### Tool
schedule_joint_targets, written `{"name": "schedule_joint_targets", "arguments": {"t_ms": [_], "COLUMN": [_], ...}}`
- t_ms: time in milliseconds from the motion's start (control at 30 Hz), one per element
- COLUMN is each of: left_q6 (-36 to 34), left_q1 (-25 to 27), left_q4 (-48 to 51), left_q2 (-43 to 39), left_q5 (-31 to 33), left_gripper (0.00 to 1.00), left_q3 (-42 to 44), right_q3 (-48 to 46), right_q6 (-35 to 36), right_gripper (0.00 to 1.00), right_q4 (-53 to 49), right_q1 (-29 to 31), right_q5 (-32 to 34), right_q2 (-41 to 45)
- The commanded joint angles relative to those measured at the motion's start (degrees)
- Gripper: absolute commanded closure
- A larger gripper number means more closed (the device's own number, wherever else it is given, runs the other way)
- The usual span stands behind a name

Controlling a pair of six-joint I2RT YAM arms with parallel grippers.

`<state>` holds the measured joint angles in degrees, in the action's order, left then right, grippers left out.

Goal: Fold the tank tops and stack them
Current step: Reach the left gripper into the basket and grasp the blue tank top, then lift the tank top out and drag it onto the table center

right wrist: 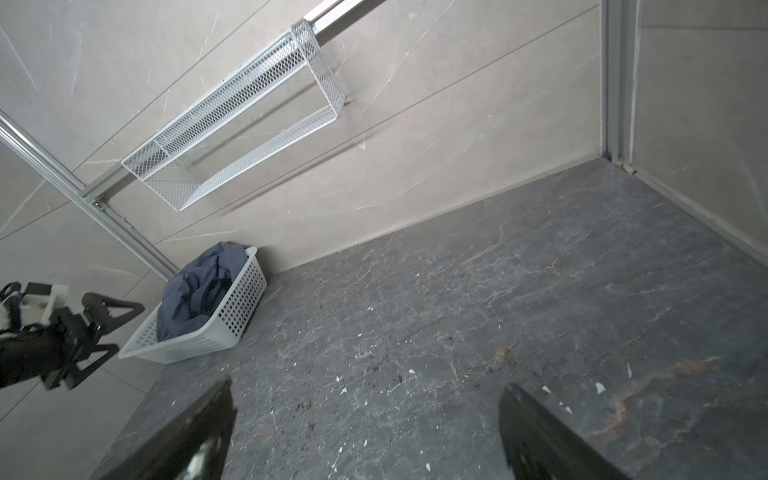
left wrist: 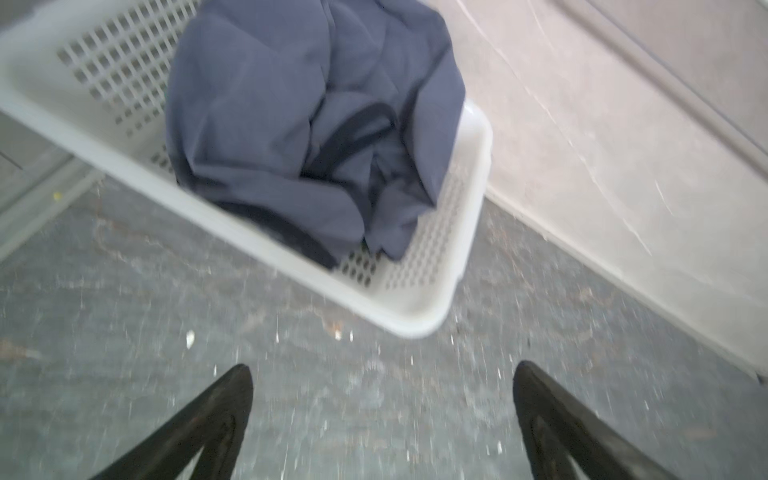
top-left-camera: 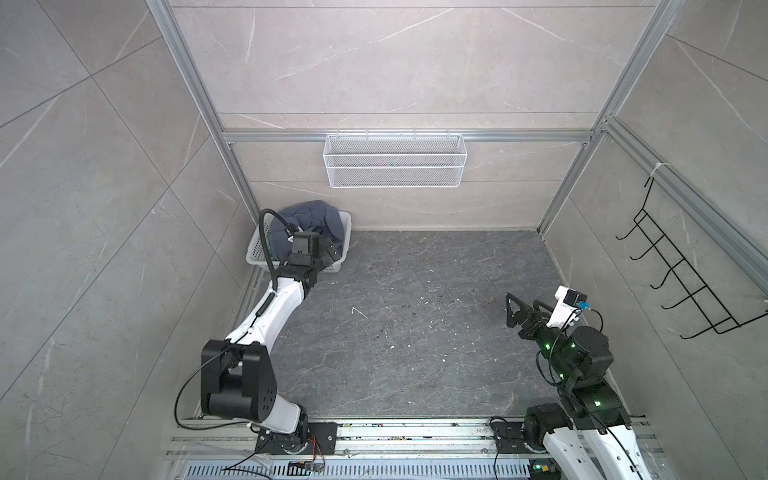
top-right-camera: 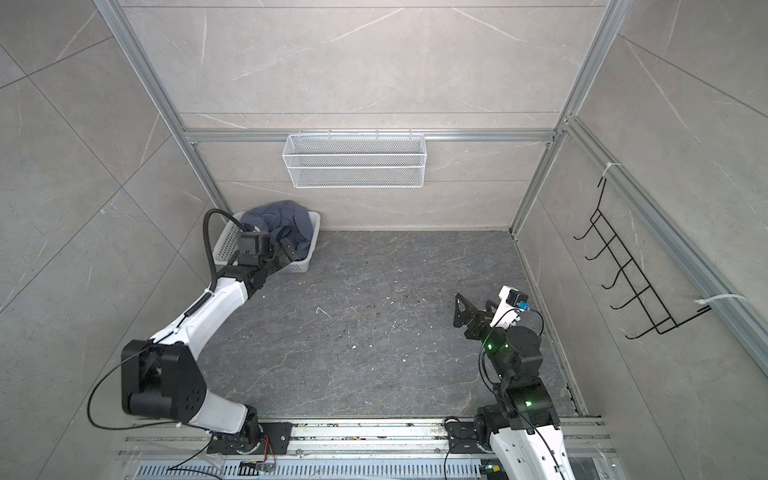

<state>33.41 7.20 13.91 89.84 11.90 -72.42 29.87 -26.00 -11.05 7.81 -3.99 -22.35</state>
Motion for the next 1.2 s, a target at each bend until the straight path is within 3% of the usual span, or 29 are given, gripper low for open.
{"name": "schedule_joint_targets", "arguments": {"t_ms": [0, 200, 400, 633, 833, 1033, 1167], "left_q6": [-2.36, -2.79, -4.56, -6.24, -6.23, -5.10, -3.55], "left_q1": [-3.58, -7.84, -9.58, -10.23, -10.67, -11.21, -11.28], "left_q4": [4.14, 11.67, 19.06, 24.09, 24.24, 27.54, 30.20], "left_q2": [6.66, 20.67, 34.07, 45.41, 46.57, 44.18, 37.74], "left_q5": [1.01, 1.37, 4.48, 1.94, -1.89, -7.29, -8.85], "left_gripper": [0.00, 0.09, 0.12, 0.28, 0.57, 0.96, 1.00], "left_q3": [-7.83, -26.09, -42.34, -55.85, -58.29, -60.62, -60.59], "right_q3": [0.00, 0.09, 0.48, -0.80, 0.84, 0.66, 0.82], "right_q6": [-1.09, -0.97, -0.04, -0.13, 1.76, 1.21, 1.30], "right_gripper": [0.01, 0.01, 0.01, 0.01, 0.01, 0.01, 0.01], "right_q4": [-1.70, -1.64, -3.56, -3.19, -4.24, -4.07, -5.18], "right_q1": [0.11, 0.10, 0.14, 0.12, 0.11, 0.16, 0.16], "right_q5": [-2.86, -8.18, -8.38, -7.93, -7.27, -7.58, -7.41], "right_q2": [-0.15, -2.00, -2.80, -2.46, -3.55, -4.22, -3.93]}}
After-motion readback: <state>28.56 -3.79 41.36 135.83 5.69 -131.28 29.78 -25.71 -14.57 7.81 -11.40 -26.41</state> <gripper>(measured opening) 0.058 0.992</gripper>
